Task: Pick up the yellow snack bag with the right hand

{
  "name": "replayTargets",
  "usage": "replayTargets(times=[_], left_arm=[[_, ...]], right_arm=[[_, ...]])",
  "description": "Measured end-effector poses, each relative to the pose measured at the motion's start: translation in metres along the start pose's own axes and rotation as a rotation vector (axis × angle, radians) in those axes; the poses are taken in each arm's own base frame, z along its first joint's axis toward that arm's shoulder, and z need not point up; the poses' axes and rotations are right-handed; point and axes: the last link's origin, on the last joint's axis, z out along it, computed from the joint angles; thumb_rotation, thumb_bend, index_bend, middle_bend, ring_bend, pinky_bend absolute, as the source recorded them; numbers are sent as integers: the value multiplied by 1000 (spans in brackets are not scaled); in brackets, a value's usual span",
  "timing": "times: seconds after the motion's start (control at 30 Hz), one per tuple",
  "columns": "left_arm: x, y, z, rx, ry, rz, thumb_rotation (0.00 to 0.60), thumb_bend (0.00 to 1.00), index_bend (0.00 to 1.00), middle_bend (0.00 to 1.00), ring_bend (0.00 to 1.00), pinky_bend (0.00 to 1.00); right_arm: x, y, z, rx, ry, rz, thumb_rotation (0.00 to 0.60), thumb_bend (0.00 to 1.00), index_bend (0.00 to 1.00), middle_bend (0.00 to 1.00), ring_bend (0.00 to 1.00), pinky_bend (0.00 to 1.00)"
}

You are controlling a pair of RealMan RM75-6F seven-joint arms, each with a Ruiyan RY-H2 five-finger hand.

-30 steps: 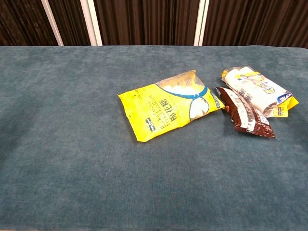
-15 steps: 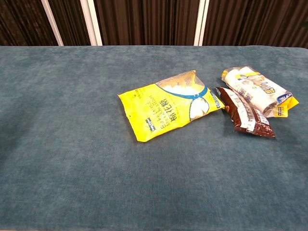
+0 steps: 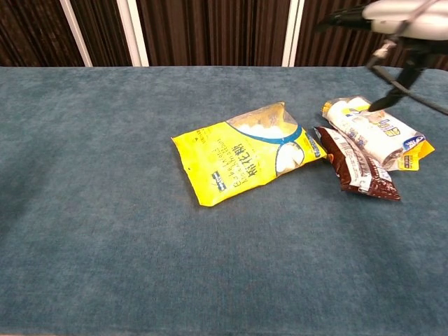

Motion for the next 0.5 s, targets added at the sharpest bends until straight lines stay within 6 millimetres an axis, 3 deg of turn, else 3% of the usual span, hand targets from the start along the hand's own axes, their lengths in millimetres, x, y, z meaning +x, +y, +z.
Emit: replayTargets(times=[0.23, 0.5], left_arm=[[0, -1, 0, 2, -8, -3, 600, 471, 20, 0, 30, 10], [0, -3, 0, 10, -19, -10, 600, 471, 20, 0, 30, 10]], right_arm=[[-11, -49, 29, 78, -48, -27, 600, 161, 0, 0, 0, 130], [-32, -81, 50, 119, -77, -117, 600, 162, 0, 0, 0, 130]])
